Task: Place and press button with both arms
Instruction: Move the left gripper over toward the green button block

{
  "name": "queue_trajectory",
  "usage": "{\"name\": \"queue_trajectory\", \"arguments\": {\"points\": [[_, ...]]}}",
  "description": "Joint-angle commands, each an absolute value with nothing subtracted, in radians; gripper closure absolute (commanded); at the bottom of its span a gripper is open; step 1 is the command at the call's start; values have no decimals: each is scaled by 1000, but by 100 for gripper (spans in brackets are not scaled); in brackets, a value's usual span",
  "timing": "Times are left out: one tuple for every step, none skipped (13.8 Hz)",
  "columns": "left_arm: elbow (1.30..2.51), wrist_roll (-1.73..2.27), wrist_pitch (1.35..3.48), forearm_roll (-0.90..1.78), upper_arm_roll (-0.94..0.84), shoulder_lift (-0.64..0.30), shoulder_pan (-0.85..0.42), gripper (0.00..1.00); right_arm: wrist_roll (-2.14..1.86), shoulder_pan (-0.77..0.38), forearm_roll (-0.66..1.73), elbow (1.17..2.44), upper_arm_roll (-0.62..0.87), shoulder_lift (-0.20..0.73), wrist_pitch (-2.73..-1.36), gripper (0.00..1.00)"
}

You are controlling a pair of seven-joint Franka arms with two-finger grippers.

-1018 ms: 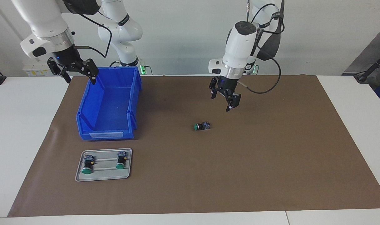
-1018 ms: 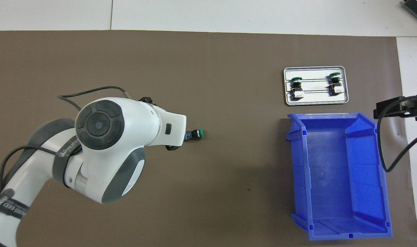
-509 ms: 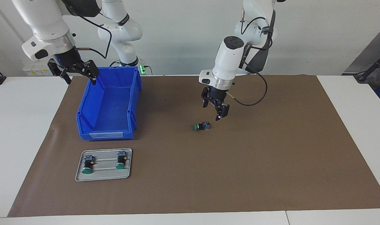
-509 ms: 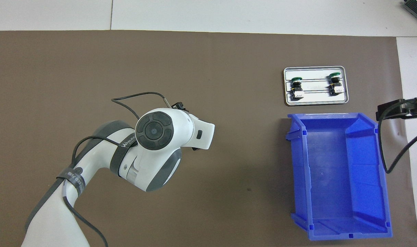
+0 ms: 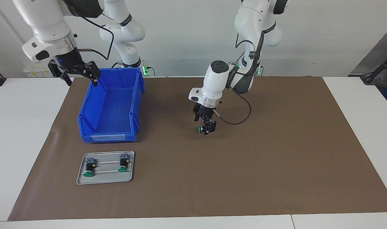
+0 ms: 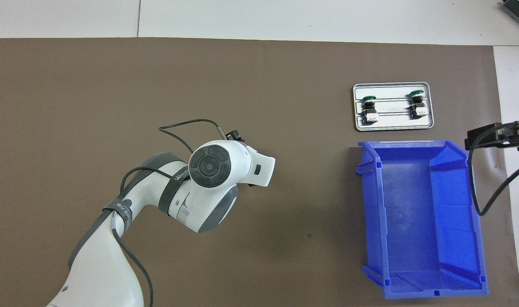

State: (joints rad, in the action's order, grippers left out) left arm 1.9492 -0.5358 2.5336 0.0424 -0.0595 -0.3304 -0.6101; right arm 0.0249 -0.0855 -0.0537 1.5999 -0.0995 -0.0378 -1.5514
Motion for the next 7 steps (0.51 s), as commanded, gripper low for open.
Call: {"name": "queue_trajectory", "arguments": {"points": [[1967, -581, 2521, 57, -44, -328, -620, 2, 8, -78, -35, 1614, -95, -54, -1559, 0], [1971, -595, 2504, 57, -43, -330, -623, 3, 6, -80, -35, 1614, -94, -55, -1559, 0], [1971, -601, 2497, 57, -44, -330, -623, 3, 6, -80, -35, 1614, -94, -57, -1559, 0], [1974, -613, 2491, 57, -46, -333, -624, 3, 6, -80, -35, 1614, -94, -57, -1559, 0], [1977, -620, 2493, 57, -46, -339, -627, 4, 6, -80, -35, 1614, -95, -57, -1559, 0], [1977, -620, 2497, 57, -46, -353, -635, 5, 6, -78, -35, 1614, -95, -57, -1559, 0], [1976, -620, 2496, 55, -46, -356, -640, 5, 8, -78, -35, 1614, -95, -57, -1559, 0]]}}
